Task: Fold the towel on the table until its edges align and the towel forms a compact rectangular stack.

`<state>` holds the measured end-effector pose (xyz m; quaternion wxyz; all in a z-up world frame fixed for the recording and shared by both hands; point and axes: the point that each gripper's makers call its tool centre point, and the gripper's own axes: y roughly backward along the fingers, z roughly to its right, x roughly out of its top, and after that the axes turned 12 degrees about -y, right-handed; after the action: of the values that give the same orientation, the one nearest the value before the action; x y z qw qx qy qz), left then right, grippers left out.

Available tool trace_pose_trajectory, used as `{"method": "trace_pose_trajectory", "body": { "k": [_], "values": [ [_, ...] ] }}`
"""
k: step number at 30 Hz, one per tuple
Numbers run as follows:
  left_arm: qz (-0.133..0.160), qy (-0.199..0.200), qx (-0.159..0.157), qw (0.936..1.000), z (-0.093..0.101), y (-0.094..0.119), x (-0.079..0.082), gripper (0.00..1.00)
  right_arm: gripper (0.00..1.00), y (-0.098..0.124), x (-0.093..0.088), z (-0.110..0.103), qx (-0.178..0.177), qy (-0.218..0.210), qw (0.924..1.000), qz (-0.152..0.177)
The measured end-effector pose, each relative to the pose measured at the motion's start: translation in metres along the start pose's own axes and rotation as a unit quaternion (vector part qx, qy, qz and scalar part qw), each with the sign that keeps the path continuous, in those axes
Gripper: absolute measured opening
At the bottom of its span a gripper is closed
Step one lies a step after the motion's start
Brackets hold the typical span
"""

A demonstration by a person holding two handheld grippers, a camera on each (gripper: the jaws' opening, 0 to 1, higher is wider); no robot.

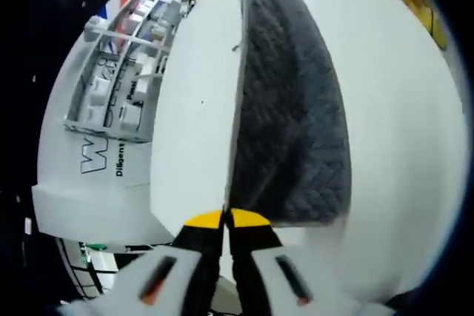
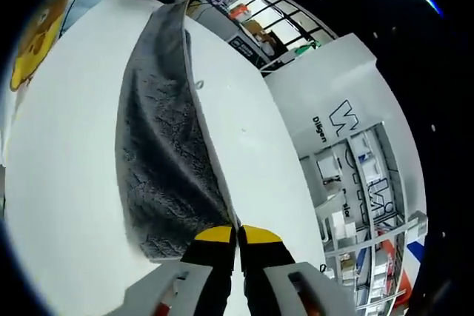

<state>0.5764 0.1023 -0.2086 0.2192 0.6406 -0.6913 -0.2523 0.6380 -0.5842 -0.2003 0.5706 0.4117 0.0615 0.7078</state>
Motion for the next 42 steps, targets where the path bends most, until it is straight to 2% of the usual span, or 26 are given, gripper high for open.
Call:
{"method": "trace_pose_trajectory", "body": {
  "k": [6,8,10,15,32,37,42],
  "values": [
    [-0.008,0.015,-0.010,0.9998,-0.011,-0.031,-0.007,0.04,0.03,-0.036,-0.005,0.007,0.008,-0.022,0.9996,-0.015],
    [-0.017,0.011,-0.023,0.9995,-0.007,-0.043,-0.010,0.04,0.03,-0.044,-0.008,0.006,0.011,-0.032,0.9993,-0.018],
    [-0.024,0.005,-0.040,0.9989,0.002,-0.058,-0.010,0.04,0.03,-0.060,-0.016,0.000,0.023,-0.030,0.9986,-0.037],
    [-0.034,-0.016,-0.065,0.9971,0.018,-0.078,-0.007,0.04,0.03,-0.082,-0.029,-0.016,0.045,-0.028,0.9968,-0.060],
    [-0.037,0.002,-0.078,0.9962,0.030,-0.102,-0.009,0.05,0.03,-0.101,-0.044,-0.031,0.063,-0.046,0.9942,-0.074],
    [-0.031,0.022,-0.077,0.9963,0.031,-0.104,-0.006,0.10,0.04,-0.105,-0.043,-0.030,0.058,-0.055,0.9943,-0.071],
    [-0.022,0.036,-0.070,0.9966,0.027,-0.101,-0.002,0.14,0.11,-0.106,-0.040,-0.027,0.046,-0.066,0.9948,-0.063]
  ]
}}
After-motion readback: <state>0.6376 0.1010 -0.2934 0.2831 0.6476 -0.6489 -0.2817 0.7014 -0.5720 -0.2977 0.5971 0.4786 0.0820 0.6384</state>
